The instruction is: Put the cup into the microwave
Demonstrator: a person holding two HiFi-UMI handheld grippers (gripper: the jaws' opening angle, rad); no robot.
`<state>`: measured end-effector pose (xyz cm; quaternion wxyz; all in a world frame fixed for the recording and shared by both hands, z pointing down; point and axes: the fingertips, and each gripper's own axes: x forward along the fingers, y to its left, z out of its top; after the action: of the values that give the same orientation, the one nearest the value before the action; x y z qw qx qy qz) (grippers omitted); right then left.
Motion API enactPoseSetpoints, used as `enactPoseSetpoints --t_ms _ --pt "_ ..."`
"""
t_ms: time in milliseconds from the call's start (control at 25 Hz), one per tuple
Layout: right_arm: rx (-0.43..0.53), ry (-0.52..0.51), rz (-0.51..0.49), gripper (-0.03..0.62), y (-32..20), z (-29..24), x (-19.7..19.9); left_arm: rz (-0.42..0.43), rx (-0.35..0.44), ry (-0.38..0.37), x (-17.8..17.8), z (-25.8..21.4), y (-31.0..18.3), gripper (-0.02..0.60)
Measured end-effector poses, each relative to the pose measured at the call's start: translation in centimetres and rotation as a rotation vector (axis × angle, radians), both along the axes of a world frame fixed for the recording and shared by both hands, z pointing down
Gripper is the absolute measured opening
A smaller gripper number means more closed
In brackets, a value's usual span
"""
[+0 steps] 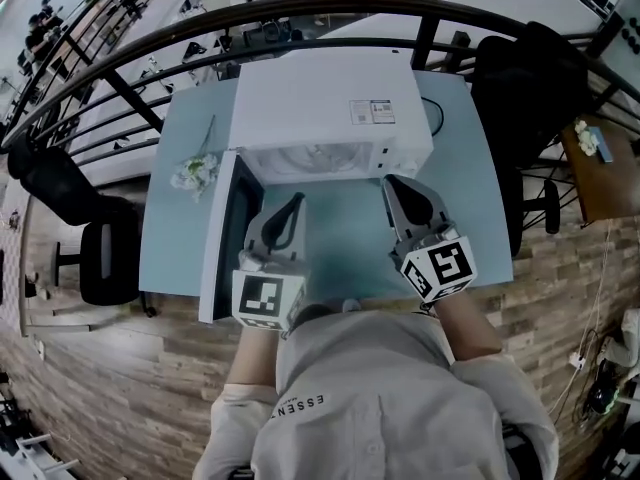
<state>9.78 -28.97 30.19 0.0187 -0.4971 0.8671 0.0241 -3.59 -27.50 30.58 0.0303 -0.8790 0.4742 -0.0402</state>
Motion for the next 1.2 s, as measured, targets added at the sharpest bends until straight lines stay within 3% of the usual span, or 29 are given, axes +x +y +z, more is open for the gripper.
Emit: enactPoseSetpoints --t_ms 480,1200 --pt "0.029 0.041 -0.051 0.015 0.0 -0.4 -0.7 0.012 0.007 -0.018 0.0 0.0 -0.6 0.002" --pt "0.027 0.011 -0.009 0.015 -0.7 -0.8 0.5 0.011 0.037 -0.031 0.1 -1.3 -1.1 0.000"
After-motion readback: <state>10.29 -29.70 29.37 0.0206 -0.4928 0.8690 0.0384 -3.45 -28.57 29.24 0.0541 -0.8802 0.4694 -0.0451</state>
